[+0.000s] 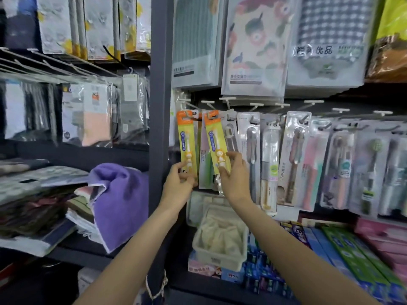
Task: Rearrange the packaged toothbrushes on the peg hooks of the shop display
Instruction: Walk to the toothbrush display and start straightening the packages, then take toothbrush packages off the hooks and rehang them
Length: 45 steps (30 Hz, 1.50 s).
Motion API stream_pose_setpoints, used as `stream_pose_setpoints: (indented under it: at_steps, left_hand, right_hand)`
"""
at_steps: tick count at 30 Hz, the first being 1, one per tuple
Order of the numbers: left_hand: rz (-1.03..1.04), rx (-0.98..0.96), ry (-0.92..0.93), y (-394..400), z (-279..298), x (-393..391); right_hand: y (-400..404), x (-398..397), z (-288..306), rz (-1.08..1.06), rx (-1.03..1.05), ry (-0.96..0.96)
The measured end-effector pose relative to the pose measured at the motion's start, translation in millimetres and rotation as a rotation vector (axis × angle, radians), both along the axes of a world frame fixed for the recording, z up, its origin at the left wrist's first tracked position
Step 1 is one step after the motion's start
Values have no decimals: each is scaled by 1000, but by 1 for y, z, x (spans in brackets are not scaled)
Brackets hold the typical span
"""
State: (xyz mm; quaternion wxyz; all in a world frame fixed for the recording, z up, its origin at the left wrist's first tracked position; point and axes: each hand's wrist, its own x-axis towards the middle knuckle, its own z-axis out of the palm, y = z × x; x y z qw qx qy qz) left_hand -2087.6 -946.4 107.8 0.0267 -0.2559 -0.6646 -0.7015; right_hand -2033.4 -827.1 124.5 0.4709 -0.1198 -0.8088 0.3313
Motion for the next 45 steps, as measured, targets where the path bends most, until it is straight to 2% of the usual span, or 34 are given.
stream_pose_setpoints:
  at_steps: [8, 13, 19, 24, 28, 32, 35, 41, 45]
  left_hand:
    - [24, -74, -17, 1, -13, 10]
    - [31, -84, -9, 8, -24, 20]
    - [26, -143, 22, 33, -27, 38]
    - [-53, -205, 83, 78, -21, 84]
    - [-126, -244, 135, 128, -15, 133]
    - [-164, -320, 241, 183, -20, 187]
    - [-153, -344, 234, 231, -26, 230]
    - [-103, -372, 194, 328, -28, 305]
    - [-74, -444, 241, 366, -31, 342]
  right_hand:
    - [22, 21, -6, 90, -2, -241]
    - [45, 46, -11, 80, 36, -308]
    - [88, 112, -12, -44, 95, -320]
    - [160, 202, -15, -273, 96, -427]
    - [223, 272, -16, -445, -20, -424]
    - [281, 330, -25, -526, -61, -435]
    - [329, 365, -35, -576, -92, -396]
    - [419, 415, -41, -567, -194, -218]
    - [462, 418, -41, -425, -334, -139]
